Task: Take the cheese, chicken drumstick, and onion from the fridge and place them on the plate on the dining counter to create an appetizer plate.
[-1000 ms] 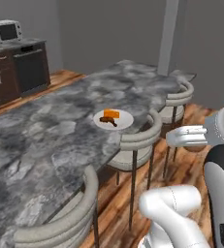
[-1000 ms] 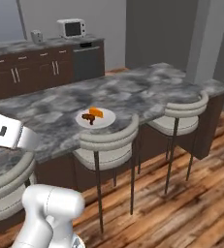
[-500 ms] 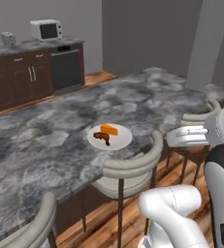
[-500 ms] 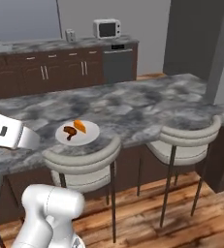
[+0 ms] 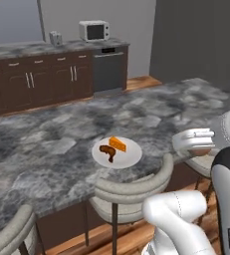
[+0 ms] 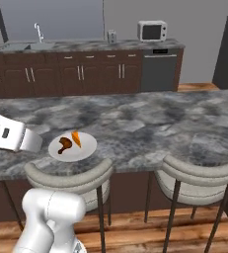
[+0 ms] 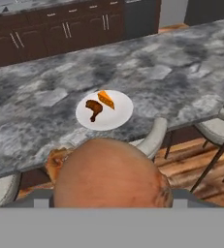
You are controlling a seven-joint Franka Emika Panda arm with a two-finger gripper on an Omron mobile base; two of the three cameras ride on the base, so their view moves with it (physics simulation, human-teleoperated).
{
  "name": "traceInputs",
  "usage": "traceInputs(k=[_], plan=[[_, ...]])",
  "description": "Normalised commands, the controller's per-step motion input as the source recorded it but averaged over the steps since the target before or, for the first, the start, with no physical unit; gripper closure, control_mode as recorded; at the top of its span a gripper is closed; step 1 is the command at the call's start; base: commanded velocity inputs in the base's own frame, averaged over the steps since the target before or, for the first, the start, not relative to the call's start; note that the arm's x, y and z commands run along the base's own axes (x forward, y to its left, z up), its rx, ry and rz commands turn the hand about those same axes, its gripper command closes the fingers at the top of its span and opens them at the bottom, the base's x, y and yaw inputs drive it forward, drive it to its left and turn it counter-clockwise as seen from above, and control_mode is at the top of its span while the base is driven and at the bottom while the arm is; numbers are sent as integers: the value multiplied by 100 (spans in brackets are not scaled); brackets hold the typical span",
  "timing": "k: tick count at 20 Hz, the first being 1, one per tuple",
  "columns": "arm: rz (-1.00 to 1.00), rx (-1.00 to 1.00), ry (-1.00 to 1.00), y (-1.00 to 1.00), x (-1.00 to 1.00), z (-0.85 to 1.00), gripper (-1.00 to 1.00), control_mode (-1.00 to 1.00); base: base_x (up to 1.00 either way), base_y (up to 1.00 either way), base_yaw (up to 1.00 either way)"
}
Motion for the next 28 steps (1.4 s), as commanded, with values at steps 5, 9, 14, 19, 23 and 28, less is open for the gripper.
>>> traceInputs(k=[5,9,14,19,23,28], plan=[[16,0,12,0,23,-4,100,-100,47,0,27],[27,0,18,-9,34,-16,100,-100,0,0,0],[3,-1,25,-4,50,-23,100,-100,0,0,0],[0,-10,32,7,87,-64,100,-100,0,0,0],[0,-7,19,8,86,-88,100,-100,0,0,0],[0,-2,0,5,80,-95,100,-100,0,0,0]])
